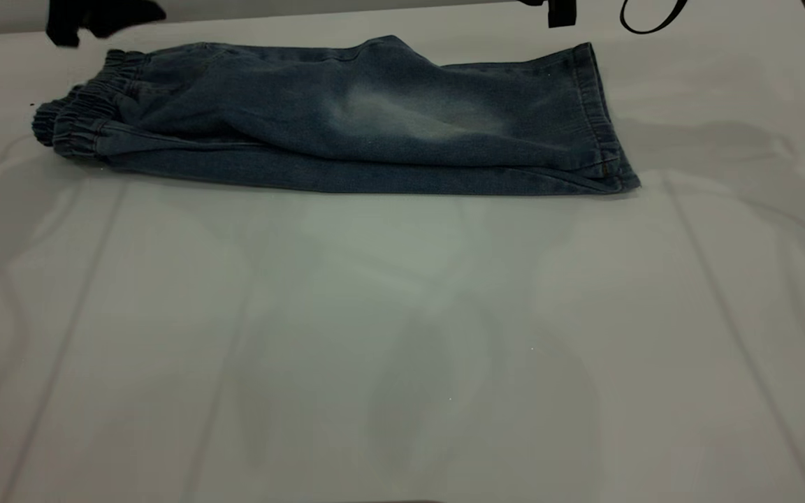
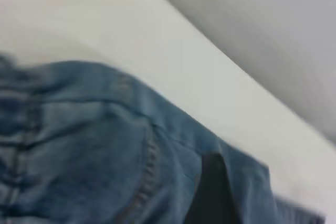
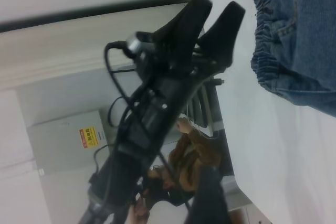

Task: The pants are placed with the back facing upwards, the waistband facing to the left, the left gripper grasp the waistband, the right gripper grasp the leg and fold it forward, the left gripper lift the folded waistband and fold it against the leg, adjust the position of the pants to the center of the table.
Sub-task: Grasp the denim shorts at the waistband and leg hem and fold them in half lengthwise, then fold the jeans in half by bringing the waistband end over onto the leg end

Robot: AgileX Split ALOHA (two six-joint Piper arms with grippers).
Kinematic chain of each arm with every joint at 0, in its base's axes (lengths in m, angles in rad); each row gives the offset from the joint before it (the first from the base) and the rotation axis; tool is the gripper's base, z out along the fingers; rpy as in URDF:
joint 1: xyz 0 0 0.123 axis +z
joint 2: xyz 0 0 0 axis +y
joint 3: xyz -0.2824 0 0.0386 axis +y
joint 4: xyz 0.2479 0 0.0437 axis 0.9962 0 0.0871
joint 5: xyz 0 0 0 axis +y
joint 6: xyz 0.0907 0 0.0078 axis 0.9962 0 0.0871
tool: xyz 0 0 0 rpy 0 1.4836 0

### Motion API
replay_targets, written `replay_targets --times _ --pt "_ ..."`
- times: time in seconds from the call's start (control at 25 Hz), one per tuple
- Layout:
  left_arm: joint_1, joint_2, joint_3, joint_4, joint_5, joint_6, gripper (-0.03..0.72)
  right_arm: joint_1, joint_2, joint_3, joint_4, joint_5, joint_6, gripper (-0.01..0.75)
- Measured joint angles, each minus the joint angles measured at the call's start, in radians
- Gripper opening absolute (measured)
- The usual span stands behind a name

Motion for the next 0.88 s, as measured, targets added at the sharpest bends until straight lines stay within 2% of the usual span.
replay_targets --times 0.12,0.24,0.44,0.56,0.88 --pt "0.019 -0.060 0.000 0.180 0.033 -0.036 0.507 0.000 0.000 0.000 0.000 0.000 -0.011 0.470" --pt "0.053 -0.106 -0.001 0.391 0.066 -0.178 0.507 0.000 0.000 0.000 0.000 0.000 -0.012 0.470" --pt "0.144 -0.105 -0.003 0.667 0.220 -0.437 0.507 0.000 0.000 0.000 -0.008 0.000 -0.039 0.470" --pt "0.176 -0.087 -0.004 0.724 0.256 -0.481 0.511 0.000 0.000 0.000 -0.019 0.000 -0.051 0.470" --pt "0.178 -0.010 -0.007 0.762 0.306 -0.558 0.568 0.000 0.000 0.000 -0.022 0.000 -0.064 0.470"
